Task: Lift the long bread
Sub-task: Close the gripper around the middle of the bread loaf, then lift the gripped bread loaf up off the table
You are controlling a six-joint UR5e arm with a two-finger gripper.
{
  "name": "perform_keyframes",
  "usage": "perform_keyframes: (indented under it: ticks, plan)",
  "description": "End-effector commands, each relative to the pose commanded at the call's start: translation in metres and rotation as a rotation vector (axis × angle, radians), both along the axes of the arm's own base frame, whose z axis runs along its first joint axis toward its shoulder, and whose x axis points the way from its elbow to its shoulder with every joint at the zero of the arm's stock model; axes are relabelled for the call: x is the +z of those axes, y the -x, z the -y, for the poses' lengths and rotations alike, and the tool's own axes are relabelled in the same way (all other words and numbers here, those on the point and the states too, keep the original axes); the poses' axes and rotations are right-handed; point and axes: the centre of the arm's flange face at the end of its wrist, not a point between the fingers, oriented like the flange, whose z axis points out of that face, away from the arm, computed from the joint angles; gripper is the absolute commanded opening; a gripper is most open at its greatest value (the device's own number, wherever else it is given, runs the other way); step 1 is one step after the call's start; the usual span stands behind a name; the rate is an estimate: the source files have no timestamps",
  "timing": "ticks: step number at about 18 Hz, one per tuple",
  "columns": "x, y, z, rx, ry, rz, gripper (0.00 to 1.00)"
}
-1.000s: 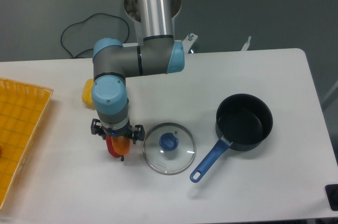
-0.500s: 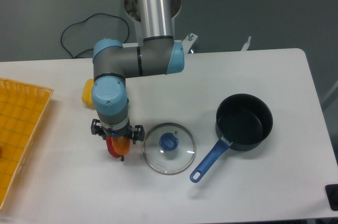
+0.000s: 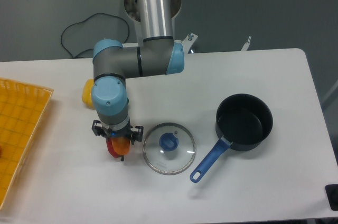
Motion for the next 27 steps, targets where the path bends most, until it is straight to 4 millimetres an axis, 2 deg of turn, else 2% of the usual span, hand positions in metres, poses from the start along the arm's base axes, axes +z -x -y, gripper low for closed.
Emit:
perform_keyframes:
  ticks: [2, 7, 9, 12, 20, 27]
  plan:
    - [0.000, 0.000, 0.000, 0.002, 0.000, 0.000, 0.59]
    - [0.003, 0.001, -0.002, 0.005, -0.005, -0.003, 0.55]
    - [0.003, 0.001, -0.002, 0.003, -0.005, -0.003, 0.51]
    - [0.001, 0.001, -0.001, 0.003, 0.001, -0.001, 0.37]
    - [0.008, 0.001, 0.001, -0.002, 0.007, 0.005, 0.36]
    - [0.029, 0.008, -0.009, -0.014, 0.027, 0.015, 0.36]
